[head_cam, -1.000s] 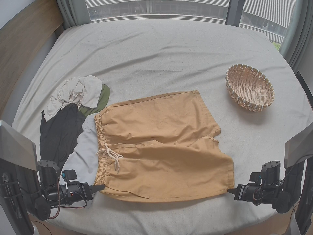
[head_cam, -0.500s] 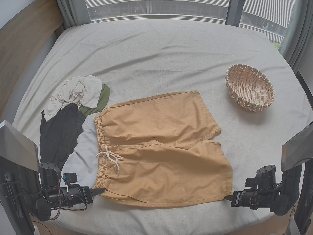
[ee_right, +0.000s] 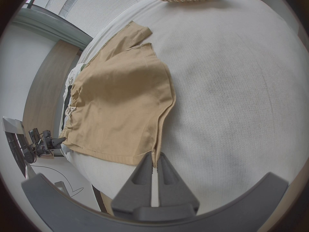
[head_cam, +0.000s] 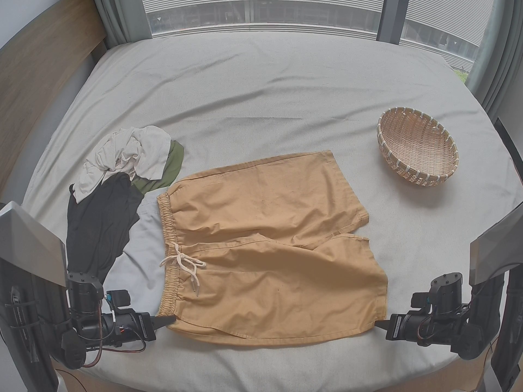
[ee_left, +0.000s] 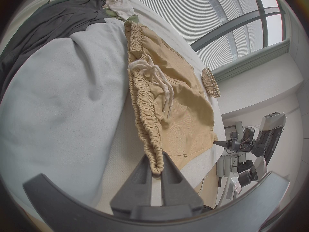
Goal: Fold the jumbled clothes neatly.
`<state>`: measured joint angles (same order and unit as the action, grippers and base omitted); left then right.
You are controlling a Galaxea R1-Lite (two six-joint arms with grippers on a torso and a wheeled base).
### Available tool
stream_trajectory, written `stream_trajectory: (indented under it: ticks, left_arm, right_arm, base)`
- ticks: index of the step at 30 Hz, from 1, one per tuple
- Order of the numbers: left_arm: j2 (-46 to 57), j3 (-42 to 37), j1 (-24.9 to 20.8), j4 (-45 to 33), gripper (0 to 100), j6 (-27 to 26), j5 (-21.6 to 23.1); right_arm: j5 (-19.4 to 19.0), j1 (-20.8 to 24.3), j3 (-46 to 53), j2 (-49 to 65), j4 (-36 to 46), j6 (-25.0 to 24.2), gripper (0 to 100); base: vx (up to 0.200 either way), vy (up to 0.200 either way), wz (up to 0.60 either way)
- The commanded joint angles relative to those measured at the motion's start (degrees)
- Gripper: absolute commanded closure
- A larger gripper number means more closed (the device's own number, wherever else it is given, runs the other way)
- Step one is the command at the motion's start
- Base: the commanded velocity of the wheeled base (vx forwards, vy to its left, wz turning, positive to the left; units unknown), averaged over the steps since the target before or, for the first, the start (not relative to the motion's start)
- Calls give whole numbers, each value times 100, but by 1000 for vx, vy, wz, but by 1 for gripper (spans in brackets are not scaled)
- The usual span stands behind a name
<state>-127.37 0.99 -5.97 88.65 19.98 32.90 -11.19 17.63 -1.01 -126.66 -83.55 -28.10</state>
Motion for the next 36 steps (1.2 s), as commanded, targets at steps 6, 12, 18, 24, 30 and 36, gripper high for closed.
stream_trajectory:
  ticks: [6,12,18,24,30,36]
  left_arm:
    - [977,-64,88,3,100,375,225]
    - [1302,-99,105,-691,100,375,261]
    - [1302,-90,175,-1482,100,-293,252]
    - [1337,-90,290,-1913,100,-486,252]
    - [1399,-81,386,-1904,100,-627,287]
    - [1636,86,369,-858,100,-196,463]
  right_arm:
    - [-15,57,101,757,305,59,100]
    - [-6,144,101,1056,920,85,100]
    - [3,197,101,1460,1579,120,100]
    - [3,188,101,1618,1966,287,100]
    - [-15,144,92,1618,1597,252,100]
    - [3,-40,-224,1565,155,208,100]
  base:
    - [0,0,0]
    - [0,0,0]
    - [0,0,0]
    - [0,0,0]
    - [0,0,0]
    - [0,0,0]
